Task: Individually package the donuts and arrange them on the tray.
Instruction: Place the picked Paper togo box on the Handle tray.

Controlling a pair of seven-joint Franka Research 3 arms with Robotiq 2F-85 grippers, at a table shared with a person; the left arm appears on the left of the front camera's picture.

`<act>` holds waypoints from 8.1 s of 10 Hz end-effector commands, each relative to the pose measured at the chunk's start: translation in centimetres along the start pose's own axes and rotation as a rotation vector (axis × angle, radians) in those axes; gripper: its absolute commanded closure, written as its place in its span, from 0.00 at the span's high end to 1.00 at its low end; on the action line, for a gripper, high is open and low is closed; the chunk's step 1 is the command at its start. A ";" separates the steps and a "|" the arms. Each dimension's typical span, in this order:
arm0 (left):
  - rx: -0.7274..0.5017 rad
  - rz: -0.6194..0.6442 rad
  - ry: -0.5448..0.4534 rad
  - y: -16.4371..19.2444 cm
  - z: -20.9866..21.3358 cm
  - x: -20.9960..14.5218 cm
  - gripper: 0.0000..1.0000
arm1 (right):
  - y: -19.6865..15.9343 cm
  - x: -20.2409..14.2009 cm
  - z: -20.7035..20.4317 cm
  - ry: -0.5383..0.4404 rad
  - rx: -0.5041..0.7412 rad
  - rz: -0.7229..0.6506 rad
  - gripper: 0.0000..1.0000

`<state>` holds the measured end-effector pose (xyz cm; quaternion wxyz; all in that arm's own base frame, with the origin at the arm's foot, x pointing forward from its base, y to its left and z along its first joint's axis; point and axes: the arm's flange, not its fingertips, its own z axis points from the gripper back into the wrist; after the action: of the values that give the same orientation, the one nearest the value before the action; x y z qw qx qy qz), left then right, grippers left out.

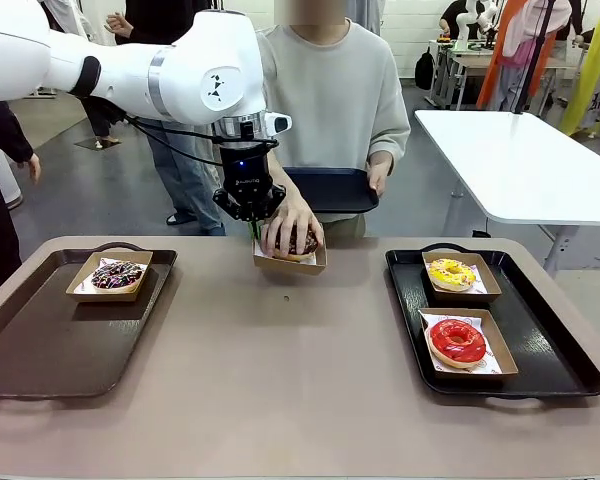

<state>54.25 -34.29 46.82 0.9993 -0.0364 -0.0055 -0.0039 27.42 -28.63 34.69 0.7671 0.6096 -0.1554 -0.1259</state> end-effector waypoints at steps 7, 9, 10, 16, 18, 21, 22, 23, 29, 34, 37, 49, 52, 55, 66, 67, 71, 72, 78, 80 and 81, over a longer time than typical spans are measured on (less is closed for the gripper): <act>-0.012 0.002 -0.002 0.0 0.1 -0.1 0.00 | 0.2 -0.2 0.0 -0.005 0.002 0.005 1.00; -0.012 0.002 -0.002 0.0 0.1 -0.1 0.00 | 0.2 -0.2 0.0 -0.005 0.002 0.005 1.00; -0.012 0.002 -0.002 0.0 0.1 -0.1 0.00 | 0.2 -0.2 0.0 -0.005 0.002 0.005 1.00; -0.012 0.002 -0.002 0.0 0.1 -0.1 0.00 | 0.2 -0.2 0.0 -0.005 0.002 0.005 1.00; -0.030 -0.010 0.011 1.2 0.5 -0.1 0.01 | 0.2 -0.2 0.0 -0.005 0.002 0.005 1.00; -0.055 -0.071 -0.014 7.7 5.2 -3.8 0.01 | 0.2 -0.2 0.0 -0.005 0.002 0.005 1.00; -0.054 -0.089 -0.012 10.3 6.2 -5.4 0.01 | 0.2 -0.2 0.0 -0.005 0.002 0.005 1.00; -0.046 -0.092 -0.006 12.8 6.9 -6.8 0.01 | 0.2 -0.2 0.0 -0.005 0.002 0.005 1.00; 0.020 0.006 -0.035 26.8 3.9 -11.6 0.01 | 0.2 -0.2 0.0 -0.005 0.002 0.005 1.00; 0.023 0.102 -0.021 31.4 1.5 -11.5 0.01 | 0.2 -0.2 0.0 -0.005 0.002 0.005 1.00; 0.008 0.101 0.000 31.0 1.6 -11.8 0.01 | 0.2 -0.2 0.0 -0.005 0.002 0.005 1.00; -0.053 0.031 0.007 37.8 -1.8 -14.7 0.01 | 0.2 -0.2 0.0 -0.005 0.002 0.005 1.00; -0.020 0.025 0.016 37.5 -4.6 -13.7 0.01 | 0.2 -0.2 0.0 -0.005 0.002 0.005 1.00; 0.008 0.067 0.019 37.0 -7.3 -12.5 0.01 | 0.2 -0.2 0.0 -0.005 0.002 0.005 1.00; -0.002 0.062 0.015 37.2 -6.9 -12.1 1.00 | 0.2 -0.2 0.0 -0.005 0.002 0.005 1.00; -0.006 0.064 0.016 37.2 -6.6 -12.2 1.00 | 0.2 -0.2 0.0 -0.005 0.002 0.005 1.00; -0.033 0.051 0.050 37.0 -6.2 -12.6 1.00 | 0.2 -0.2 0.0 -0.005 0.002 0.005 1.00; -0.090 0.046 0.052 36.9 -5.5 -12.7 1.00 | 0.2 -0.2 0.0 -0.005 0.002 0.005 1.00; -0.880 0.132 -0.035 48.5 4.9 -13.7 1.00 | 0.2 -0.2 0.0 -0.005 0.002 0.005 1.00; -1.100 0.118 -0.113 54.4 3.9 -15.5 1.00 | 0.2 -0.2 0.0 -0.005 0.002 0.005 1.00; -1.161 0.127 -0.149 56.6 2.7 -16.5 1.00 | 0.2 -0.2 0.0 -0.005 0.002 0.005 1.00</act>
<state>36.92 21.23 46.98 0.8302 -0.5480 -0.0712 0.0728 27.36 -28.65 34.71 0.7669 0.6095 -0.1561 -0.1263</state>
